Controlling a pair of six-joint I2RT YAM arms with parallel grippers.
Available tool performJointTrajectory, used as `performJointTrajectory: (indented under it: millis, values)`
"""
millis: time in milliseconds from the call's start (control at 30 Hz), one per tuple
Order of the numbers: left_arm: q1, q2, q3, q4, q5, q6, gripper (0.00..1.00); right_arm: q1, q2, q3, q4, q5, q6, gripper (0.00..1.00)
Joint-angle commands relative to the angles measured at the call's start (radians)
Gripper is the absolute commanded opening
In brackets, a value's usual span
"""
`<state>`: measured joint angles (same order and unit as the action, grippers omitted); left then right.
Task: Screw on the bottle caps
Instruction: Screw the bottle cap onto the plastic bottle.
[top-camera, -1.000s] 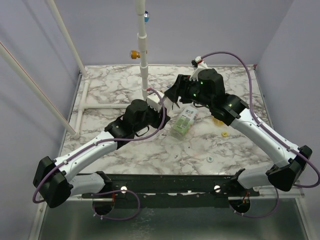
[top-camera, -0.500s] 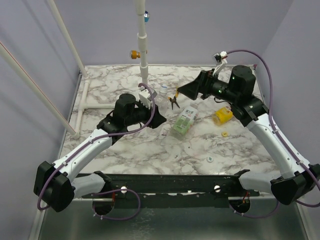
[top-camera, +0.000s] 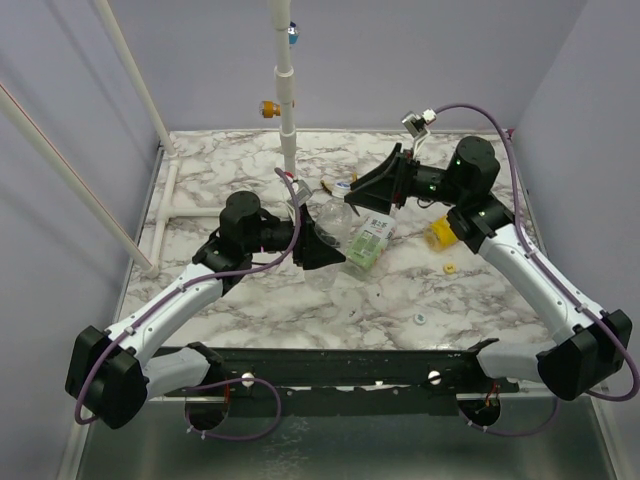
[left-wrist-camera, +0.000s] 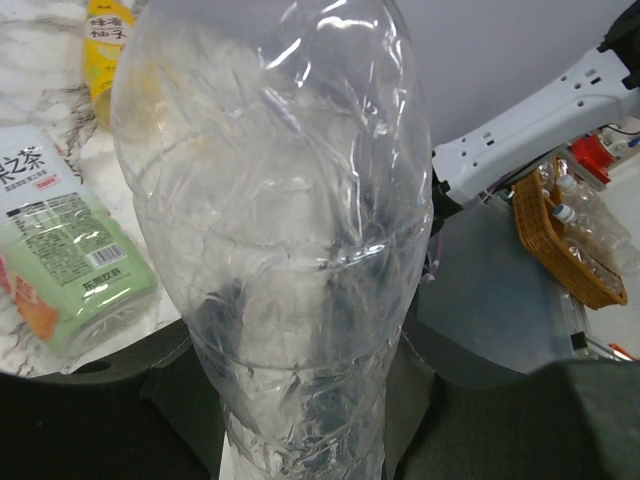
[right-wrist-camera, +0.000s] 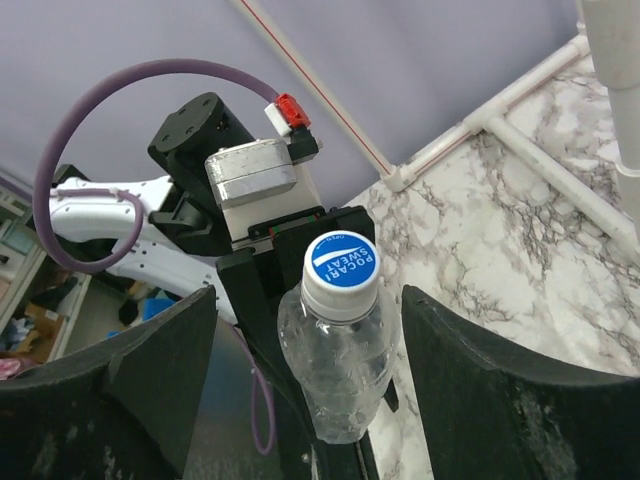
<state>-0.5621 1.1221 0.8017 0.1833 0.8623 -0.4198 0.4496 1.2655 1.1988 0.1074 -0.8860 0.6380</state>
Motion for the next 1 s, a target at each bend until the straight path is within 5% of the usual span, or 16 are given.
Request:
performJointTrajectory:
  millis: [0, 400, 733, 967]
  values:
    - [0.007, 0.007, -0.013, 0.118, 0.095, -0.068, 0.0, -0.002, 0.017, -0.024, 0.122, -0.055, 0.067, 0.76]
    - [0.007, 0.031, -0.015, 0.139, 0.131, -0.093, 0.0, -0.001, 0.024, -0.039, 0.143, -0.024, 0.093, 0.59]
    - [0.007, 0.047, -0.01, 0.121, 0.112, -0.087, 0.0, 0.0, 0.03, -0.021, 0.055, 0.032, 0.062, 0.27]
    - [0.005, 0.03, 0.025, -0.059, -0.187, 0.056, 0.0, 0.072, 0.006, 0.066, -0.282, 0.373, -0.027, 0.08]
